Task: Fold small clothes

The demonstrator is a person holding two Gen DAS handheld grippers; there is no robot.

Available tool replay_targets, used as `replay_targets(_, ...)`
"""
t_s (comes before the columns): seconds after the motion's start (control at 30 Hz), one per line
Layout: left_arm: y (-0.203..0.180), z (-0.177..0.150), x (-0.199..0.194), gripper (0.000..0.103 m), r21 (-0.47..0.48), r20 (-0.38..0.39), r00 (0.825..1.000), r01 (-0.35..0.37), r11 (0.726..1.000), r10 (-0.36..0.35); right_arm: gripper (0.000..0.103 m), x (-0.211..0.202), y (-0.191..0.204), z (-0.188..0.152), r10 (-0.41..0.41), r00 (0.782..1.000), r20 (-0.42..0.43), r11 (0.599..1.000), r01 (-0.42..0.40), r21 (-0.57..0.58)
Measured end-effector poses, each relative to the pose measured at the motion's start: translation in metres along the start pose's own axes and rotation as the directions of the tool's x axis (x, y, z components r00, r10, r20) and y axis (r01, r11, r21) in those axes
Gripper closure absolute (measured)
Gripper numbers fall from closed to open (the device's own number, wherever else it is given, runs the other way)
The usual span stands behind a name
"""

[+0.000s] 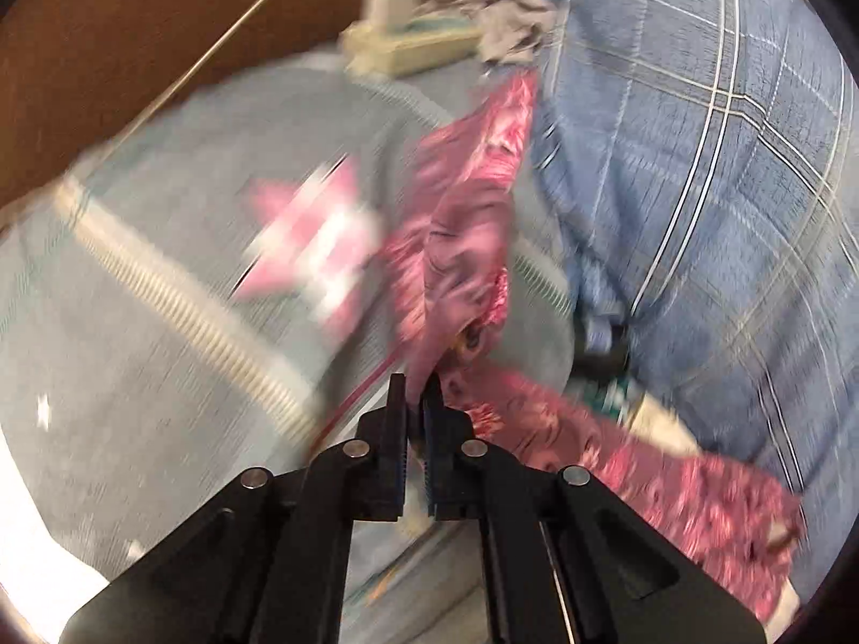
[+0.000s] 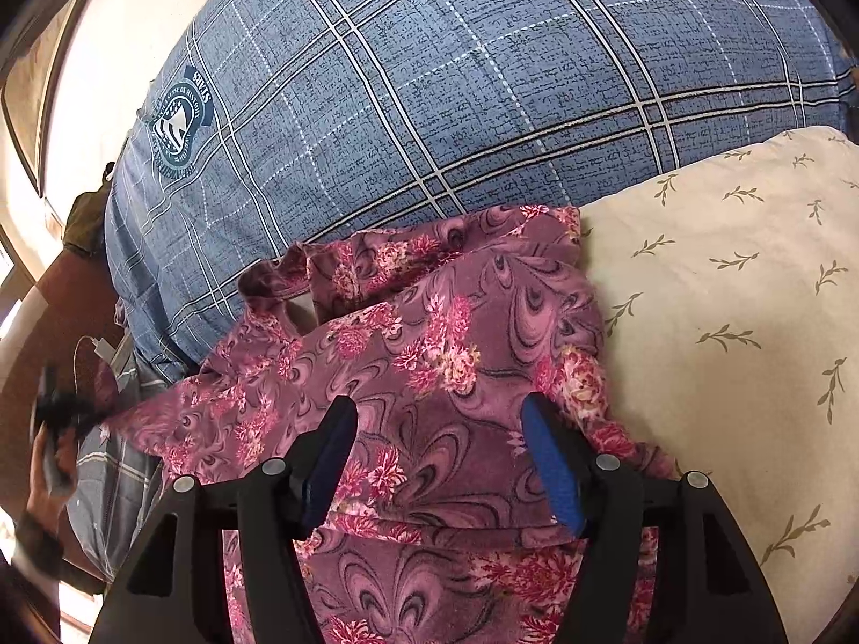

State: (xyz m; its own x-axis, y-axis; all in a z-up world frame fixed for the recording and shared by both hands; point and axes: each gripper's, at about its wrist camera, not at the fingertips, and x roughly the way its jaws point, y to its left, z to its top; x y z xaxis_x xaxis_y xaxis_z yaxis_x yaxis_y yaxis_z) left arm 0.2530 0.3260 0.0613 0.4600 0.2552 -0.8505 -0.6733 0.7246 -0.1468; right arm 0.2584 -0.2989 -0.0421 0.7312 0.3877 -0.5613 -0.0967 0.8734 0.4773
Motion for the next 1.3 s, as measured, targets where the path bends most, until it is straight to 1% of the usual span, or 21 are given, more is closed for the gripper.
replay_targets(0.07,0.023,-0.019,0.001,0.098,-0.021,-0.035,0.998,0.043,0.999,-0.044,0.037,0.0,0.001,0.0,-0.006,1.0,-0.002,1.0,0.006,-0.003)
replay_targets(0.13,0.049,-0.029,-0.013,0.095,-0.089,-0.039,0.993,0.11,0.99,-0.114,0.037,0.001,0.002,0.0,-0.012,1.0,-0.005,1.0,0.012,-0.006)
replay_targets(0.17,0.058,-0.032,-0.014,0.084,-0.129,-0.028,0.986,0.162,0.978,-0.167,0.037,0.001,0.002,0.001,-0.016,1.0,-0.006,1.0,0.016,-0.008)
replay_targets(0.2,0.066,-0.027,-0.015,0.061,-0.168,-0.013,0.977,0.208,0.964,-0.214,0.037,0.001,0.002,0.001,-0.018,1.0,-0.007,1.0,0.018,-0.011)
replay_targets(0.23,0.071,-0.026,-0.016,0.048,-0.199,0.005,0.974,0.224,0.954,-0.228,0.037,0.002,0.003,0.001,-0.021,1.0,-0.008,1.0,0.02,-0.012)
replay_targets(0.27,0.075,-0.026,-0.019,0.035,-0.224,0.024,0.976,0.218,0.95,-0.218,0.037,0.002,0.003,0.001,-0.021,1.0,-0.008,1.0,0.021,-0.013)
replay_targets(0.3,0.075,-0.024,-0.019,0.034,-0.231,0.041,0.979,0.206,0.951,-0.202,0.037,0.002,0.003,0.001,-0.021,1.0,-0.009,1.0,0.021,-0.013)
replay_targets(0.37,0.071,-0.02,-0.014,0.034,-0.223,0.033,0.984,0.18,0.958,-0.177,0.037,0.002,0.003,0.001,-0.02,1.0,-0.008,1.0,0.02,-0.012)
replay_targets(0.5,0.069,-0.014,0.011,0.034,-0.263,-0.014,0.981,0.184,0.947,-0.194,0.037,0.002,0.003,0.0,-0.018,1.0,-0.008,1.0,0.018,-0.011)
replay_targets(0.53,0.072,-0.015,0.016,0.034,-0.28,-0.022,0.983,0.171,0.945,-0.185,0.037,0.001,0.002,0.0,-0.016,1.0,-0.007,1.0,0.016,-0.009)
replay_targets(0.6,0.068,-0.012,0.025,0.035,-0.302,0.006,0.984,0.171,0.938,-0.178,0.037,0.002,0.002,0.001,-0.014,1.0,-0.007,1.0,0.014,-0.008)
replay_targets(0.63,0.067,-0.01,0.022,0.041,-0.302,0.031,0.984,0.175,0.937,-0.173,0.037,0.002,0.002,0.001,-0.013,1.0,-0.007,1.0,0.013,-0.008)
replay_targets(0.67,0.062,-0.007,0.021,0.076,-0.283,0.047,0.985,0.171,0.944,-0.165,0.037,0.002,0.002,0.001,-0.013,1.0,-0.006,1.0,0.013,-0.007)
replay_targets(0.7,0.058,-0.005,0.024,0.099,-0.263,0.038,0.985,0.173,0.949,-0.169,0.037,0.002,0.002,0.0,-0.011,1.0,-0.005,1.0,0.011,-0.006)
replay_targets(0.77,0.055,-0.003,0.027,0.1,-0.253,0.022,0.984,0.174,0.952,-0.175,0.037,0.001,0.001,0.0,-0.007,1.0,-0.004,1.0,0.007,-0.003)
replay_targets(0.83,0.053,-0.003,0.018,0.1,-0.228,0.045,0.985,0.172,0.958,-0.166,0.037,0.001,0.0,0.0,-0.004,1.0,-0.003,1.0,0.004,-0.001)
replay_targets(0.93,0.048,-0.006,-0.002,0.1,-0.191,0.084,0.972,0.232,0.954,-0.22,0.037,0.001,0.0,0.0,-0.003,1.0,-0.003,1.0,0.003,-0.001)
replay_targets(1.03,0.032,-0.011,-0.028,0.1,-0.129,0.108,0.961,0.267,0.955,-0.254,0.037,0.001,0.0,0.0,-0.004,1.0,-0.003,1.0,0.004,-0.001)
replay_targets(1.17,-0.005,-0.023,-0.068,0.1,-0.015,0.147,0.943,0.305,0.952,-0.3,0.037,0.001,0.0,0.0,-0.004,1.0,-0.003,1.0,0.004,-0.001)
replay_targets(1.27,-0.048,-0.038,-0.098,0.1,0.104,0.162,0.924,0.333,0.937,-0.346,0.037,0.0,0.0,0.0,-0.002,1.0,-0.002,1.0,0.002,0.0)
replay_targets(1.3,-0.065,-0.046,-0.107,0.1,0.151,0.165,0.915,0.346,0.926,-0.368,0.037,0.0,0.0,0.0,-0.001,1.0,-0.002,1.0,0.001,0.0)
